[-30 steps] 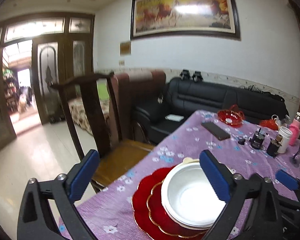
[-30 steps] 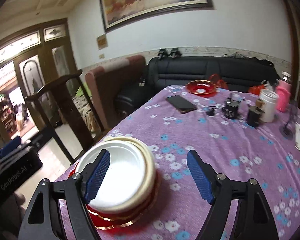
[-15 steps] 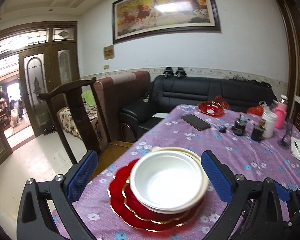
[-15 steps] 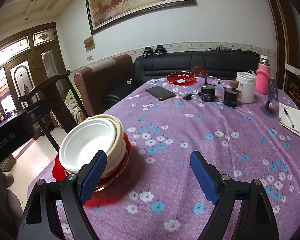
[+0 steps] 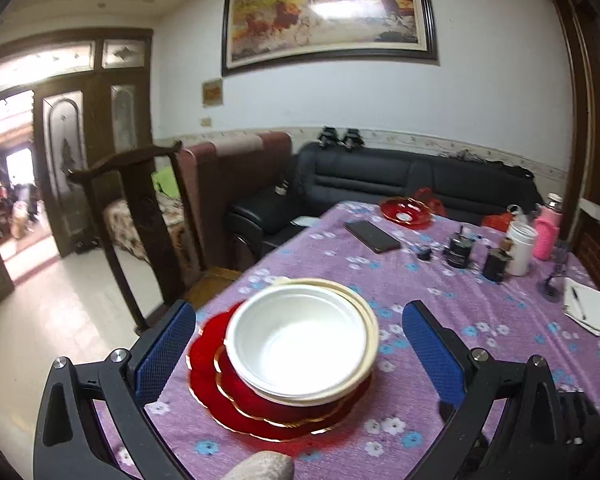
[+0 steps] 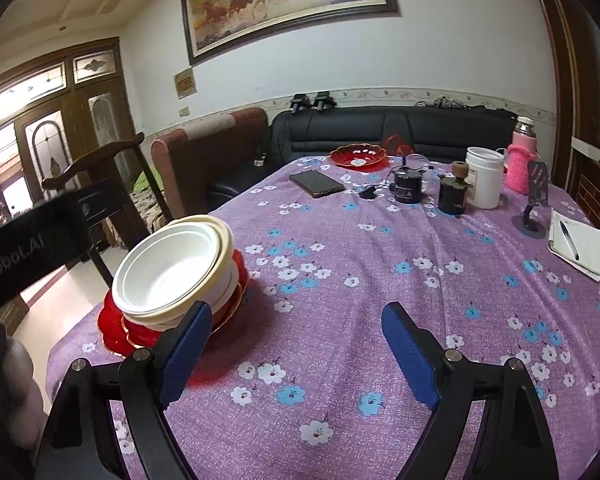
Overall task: Organize plates and bowls
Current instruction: 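Withdraw the right tool from the stack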
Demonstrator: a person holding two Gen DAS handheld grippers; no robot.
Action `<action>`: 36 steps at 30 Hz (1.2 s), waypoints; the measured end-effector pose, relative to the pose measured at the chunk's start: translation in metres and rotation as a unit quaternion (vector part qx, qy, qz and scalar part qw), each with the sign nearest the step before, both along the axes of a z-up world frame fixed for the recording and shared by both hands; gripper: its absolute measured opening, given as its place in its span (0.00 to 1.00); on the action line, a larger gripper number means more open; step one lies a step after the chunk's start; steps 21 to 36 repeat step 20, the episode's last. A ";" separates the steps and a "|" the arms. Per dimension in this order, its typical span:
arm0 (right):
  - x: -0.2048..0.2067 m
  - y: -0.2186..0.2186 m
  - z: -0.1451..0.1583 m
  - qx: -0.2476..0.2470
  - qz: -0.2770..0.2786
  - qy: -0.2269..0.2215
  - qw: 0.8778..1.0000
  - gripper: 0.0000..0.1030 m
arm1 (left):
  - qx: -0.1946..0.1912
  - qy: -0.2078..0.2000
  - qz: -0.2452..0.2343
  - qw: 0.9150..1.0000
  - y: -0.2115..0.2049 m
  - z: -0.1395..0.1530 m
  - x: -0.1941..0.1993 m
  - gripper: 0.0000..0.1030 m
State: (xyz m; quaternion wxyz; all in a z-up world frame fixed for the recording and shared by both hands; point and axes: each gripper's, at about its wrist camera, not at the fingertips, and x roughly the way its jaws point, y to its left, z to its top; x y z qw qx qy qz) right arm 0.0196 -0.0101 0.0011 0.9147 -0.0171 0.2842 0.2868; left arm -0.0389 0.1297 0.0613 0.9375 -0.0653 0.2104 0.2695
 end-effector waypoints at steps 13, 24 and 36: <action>-0.005 0.031 -0.006 -0.042 0.026 0.001 0.999 0.88 | -0.024 0.027 -0.007 0.999 0.012 -0.015 0.007 1.00; -0.004 0.044 -0.006 -0.047 0.037 0.006 0.998 0.88 | -0.038 0.039 -0.001 0.999 0.023 -0.019 0.009 1.00; -0.004 0.044 -0.006 -0.047 0.037 0.006 0.998 0.88 | -0.038 0.039 -0.001 0.999 0.023 -0.019 0.009 1.00</action>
